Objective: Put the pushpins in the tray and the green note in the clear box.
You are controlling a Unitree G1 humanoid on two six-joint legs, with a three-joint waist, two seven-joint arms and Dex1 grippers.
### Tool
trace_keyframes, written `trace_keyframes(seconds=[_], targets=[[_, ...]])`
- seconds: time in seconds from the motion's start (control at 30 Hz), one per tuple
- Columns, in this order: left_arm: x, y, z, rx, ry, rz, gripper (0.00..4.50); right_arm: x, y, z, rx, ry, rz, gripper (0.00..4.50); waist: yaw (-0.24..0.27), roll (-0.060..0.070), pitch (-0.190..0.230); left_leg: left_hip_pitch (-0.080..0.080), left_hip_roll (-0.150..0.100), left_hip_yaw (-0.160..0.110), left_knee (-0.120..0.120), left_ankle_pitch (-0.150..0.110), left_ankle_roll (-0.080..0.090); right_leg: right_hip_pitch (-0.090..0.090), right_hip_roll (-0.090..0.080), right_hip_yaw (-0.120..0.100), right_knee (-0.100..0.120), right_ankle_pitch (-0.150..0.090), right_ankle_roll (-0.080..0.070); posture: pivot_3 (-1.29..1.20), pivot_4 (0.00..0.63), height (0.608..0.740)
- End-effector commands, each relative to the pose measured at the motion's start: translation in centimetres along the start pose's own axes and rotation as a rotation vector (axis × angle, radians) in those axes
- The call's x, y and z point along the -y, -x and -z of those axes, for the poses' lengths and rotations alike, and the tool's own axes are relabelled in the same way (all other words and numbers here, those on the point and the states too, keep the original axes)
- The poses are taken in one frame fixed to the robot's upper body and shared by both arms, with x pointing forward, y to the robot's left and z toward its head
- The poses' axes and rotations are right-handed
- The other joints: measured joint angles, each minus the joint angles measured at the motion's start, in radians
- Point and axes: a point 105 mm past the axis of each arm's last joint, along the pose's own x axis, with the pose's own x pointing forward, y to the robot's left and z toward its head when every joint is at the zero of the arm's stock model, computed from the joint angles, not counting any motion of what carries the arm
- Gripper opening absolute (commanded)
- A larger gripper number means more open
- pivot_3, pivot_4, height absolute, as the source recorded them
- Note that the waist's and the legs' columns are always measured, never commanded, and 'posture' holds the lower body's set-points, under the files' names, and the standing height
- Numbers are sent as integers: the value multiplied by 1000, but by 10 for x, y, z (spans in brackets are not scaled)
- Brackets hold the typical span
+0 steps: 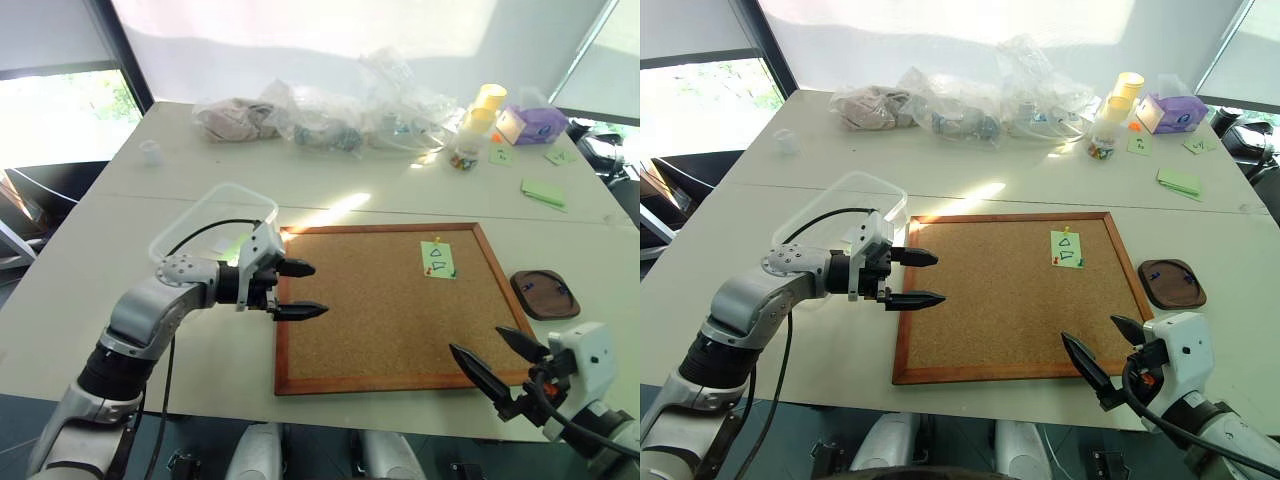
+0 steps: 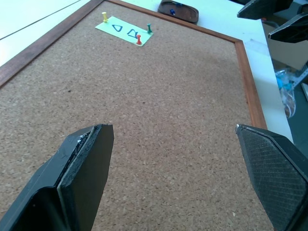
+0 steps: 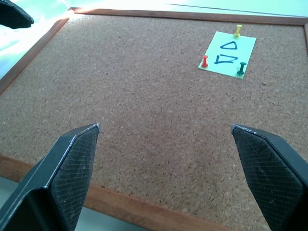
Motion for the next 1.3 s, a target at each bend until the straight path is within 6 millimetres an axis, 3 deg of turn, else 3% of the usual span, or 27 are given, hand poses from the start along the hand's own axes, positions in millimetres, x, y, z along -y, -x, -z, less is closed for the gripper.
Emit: trace_keyframes(seconds=[0.03,0.77,0.87,1.13,1.3], targets=[[-1,0,-8,20,-47,2,4490,-2,0,-5,21,21,-1,4500,0,0,0,0,0,0,0,0,0,0,0,0,0,0,0,0,150,740],[-6,-8,-13,44,-91,5,4490,0,-1,-9,28,37,12,4500,0,0,0,0,0,0,0,0,0,0,0,0,0,0,0,0,150,740],[-6,-12,-14,54,-109,26,3678,0,-2,-10,31,38,17,4500,0,0,0,0,0,0,0,0,0,0,0,0,0,0,0,0,150,740],[-9,-17,-21,68,-149,40,73,3,-3,-15,52,35,35,4500,0,0,0,0,0,0,0,0,0,0,0,-1,0,0,0,0,150,740],[-11,-56,-7,5,-204,78,73,29,-36,-41,153,68,111,4500,-1,0,-1,1,-2,1,1,0,0,2,0,0,0,0,0,0,150,740]])
